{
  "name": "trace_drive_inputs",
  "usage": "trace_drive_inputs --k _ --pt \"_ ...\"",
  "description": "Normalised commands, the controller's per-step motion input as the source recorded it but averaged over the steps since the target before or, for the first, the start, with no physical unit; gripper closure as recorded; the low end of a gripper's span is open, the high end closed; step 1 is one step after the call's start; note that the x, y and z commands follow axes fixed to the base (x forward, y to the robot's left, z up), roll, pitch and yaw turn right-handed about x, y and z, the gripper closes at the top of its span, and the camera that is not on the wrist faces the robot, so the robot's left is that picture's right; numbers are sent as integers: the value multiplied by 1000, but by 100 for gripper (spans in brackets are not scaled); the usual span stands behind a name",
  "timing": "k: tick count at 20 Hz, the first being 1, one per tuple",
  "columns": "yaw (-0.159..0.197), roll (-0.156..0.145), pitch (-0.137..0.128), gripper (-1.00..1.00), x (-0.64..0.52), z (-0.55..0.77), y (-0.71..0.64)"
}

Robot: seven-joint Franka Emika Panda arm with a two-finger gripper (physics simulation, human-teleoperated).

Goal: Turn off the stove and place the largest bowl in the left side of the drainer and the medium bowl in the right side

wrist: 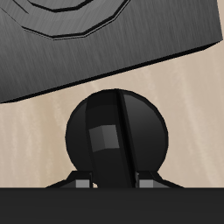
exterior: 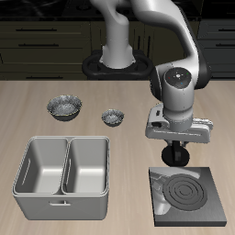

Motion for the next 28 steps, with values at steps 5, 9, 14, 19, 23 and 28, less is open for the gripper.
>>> trace_drive_inputs --k 5,9,14,19,23,28 --pt "45 -5 -12 100 8 104 -10" --pt "-56 -18 3 -100 -2 53 -27" --pt "-92 -14 -19 -100 -31 114 -128" --pt "10 8 -29 -100 -73 106 10" --pt "52 34 -30 -100 -89 108 33" --pt "130 -33 -35 -100 -100 125 -70"
